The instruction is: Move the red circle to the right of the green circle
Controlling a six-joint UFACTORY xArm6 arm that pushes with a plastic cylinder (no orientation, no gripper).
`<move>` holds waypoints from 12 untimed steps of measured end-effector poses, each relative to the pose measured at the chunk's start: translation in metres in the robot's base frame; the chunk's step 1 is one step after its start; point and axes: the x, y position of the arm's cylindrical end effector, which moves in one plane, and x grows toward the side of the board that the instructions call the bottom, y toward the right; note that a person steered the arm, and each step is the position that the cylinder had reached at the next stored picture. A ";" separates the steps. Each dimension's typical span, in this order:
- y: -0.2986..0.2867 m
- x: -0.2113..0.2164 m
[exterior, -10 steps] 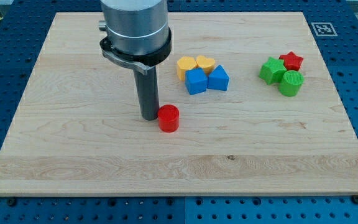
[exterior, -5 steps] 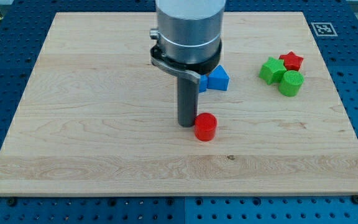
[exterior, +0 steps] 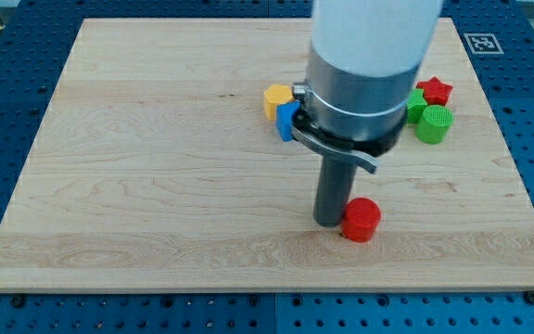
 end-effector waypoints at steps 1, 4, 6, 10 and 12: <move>0.016 0.004; 0.033 0.006; 0.034 0.020; 0.073 0.010; 0.074 0.007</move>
